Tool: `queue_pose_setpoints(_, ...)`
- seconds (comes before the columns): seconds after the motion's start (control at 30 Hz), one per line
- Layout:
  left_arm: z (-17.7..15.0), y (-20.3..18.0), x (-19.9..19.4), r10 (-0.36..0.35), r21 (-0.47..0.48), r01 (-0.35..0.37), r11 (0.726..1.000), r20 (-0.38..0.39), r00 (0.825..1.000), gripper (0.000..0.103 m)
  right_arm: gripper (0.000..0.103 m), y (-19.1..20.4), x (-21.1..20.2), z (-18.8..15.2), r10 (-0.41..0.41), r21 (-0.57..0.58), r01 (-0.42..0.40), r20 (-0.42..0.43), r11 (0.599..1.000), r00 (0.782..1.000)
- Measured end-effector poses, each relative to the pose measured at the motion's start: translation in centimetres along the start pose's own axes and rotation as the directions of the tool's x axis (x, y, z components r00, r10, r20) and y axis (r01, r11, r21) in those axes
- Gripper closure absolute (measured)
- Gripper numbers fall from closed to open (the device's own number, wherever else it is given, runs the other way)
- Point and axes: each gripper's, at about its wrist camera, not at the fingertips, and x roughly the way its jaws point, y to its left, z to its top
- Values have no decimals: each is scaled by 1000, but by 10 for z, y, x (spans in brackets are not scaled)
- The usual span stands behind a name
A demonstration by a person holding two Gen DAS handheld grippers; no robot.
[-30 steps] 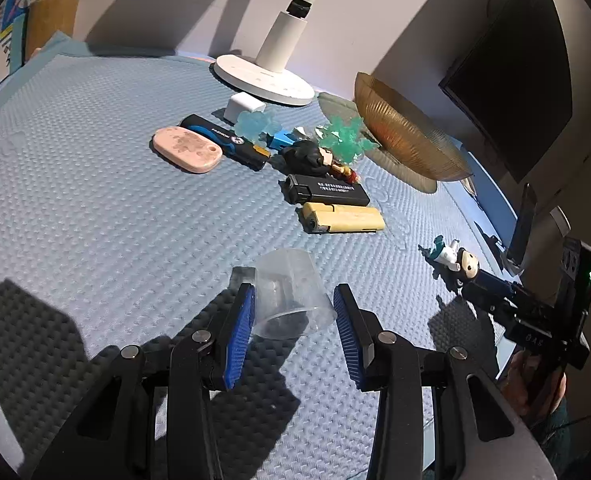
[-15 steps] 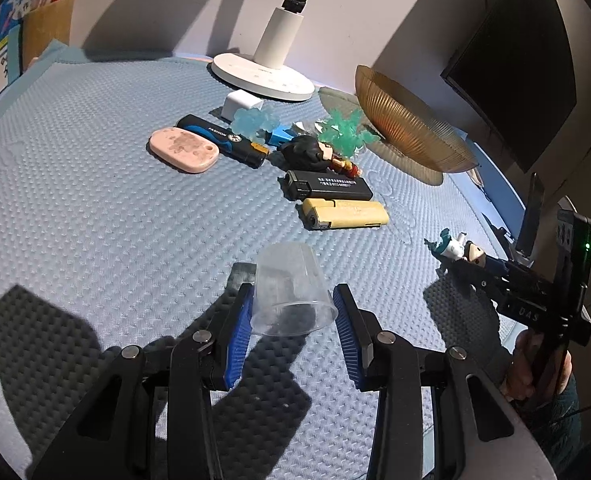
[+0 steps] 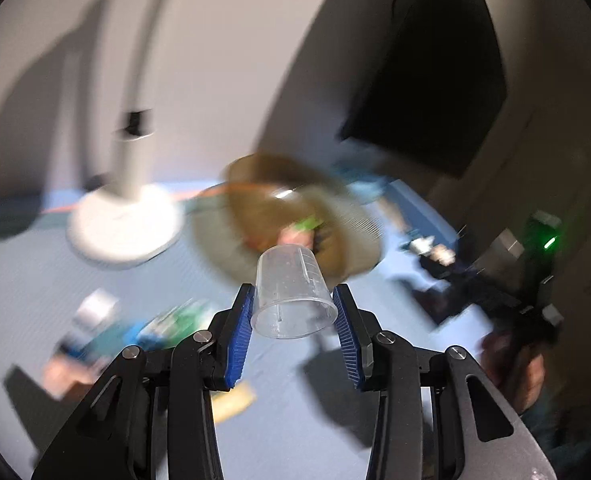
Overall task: Organize rigid objects
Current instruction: 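Carry cup and figure to the amber bowl and release both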
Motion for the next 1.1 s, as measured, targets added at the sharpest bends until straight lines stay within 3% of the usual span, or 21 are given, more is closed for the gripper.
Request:
queue_pose_setpoints(0.13,27,-19,50,25,46,-24,999,-12,1000,67,48,-6,26,25,-39,22,40,-34,999,999)
queue_pose_setpoints(0.33,17,-28,126,102,99,-91,991,-111,989,67,48,0,72,25,-50,-27,47,-143,999,988)
queue_pose_setpoints(0.47,13,-22,144,139,98,-126,987,-131,982,66,48,5,88,22,-37,-57,27,-181,998,983)
queue_pose_setpoints(0.5,14,-22,145,153,100,-141,985,-127,980,62,46,6,90,21,-31,-61,20,-182,998,983)
queue_pose_setpoints(0.53,14,-22,144,171,98,-160,982,-121,978,48,42,7,90,21,-29,-65,18,-174,998,984)
queue_pose_setpoints(0.57,15,-20,139,179,91,-170,981,-106,978,33,34,6,86,21,-31,-63,21,-156,998,987)
queue_pose_setpoints(0.63,14,-15,120,168,70,-164,984,-60,984,25,29,1,75,21,-26,-43,21,-127,999,992)
queue_pose_setpoints(0.87,-3,19,20,200,-27,-198,980,44,979,25,29,-16,30,9,37,56,-32,-82,998,996)
queue_pose_setpoints(1.1,-52,75,-77,297,-190,-271,944,127,946,25,25,38,-1,-7,141,-16,-142,-61,990,988)
